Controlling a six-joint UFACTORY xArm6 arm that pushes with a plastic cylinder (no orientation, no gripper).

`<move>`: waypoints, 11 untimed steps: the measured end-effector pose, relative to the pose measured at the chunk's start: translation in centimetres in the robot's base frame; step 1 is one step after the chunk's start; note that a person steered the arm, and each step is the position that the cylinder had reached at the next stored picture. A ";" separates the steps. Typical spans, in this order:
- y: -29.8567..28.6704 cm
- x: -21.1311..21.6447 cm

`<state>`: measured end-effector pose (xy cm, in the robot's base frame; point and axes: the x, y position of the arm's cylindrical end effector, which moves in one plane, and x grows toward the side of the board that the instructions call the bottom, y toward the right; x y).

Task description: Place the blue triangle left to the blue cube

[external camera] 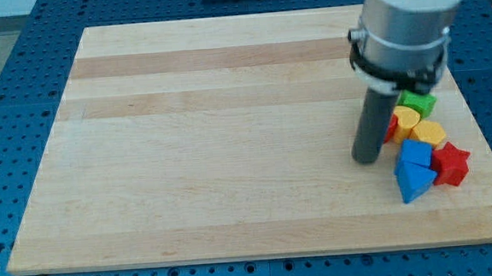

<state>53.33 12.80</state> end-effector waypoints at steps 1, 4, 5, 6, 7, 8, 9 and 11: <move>-2.6 8.2; 7.6 8.3; 7.3 8.2; 4.6 4.7; 3.8 3.1; 3.8 3.1; 3.7 1.1; 3.8 1.2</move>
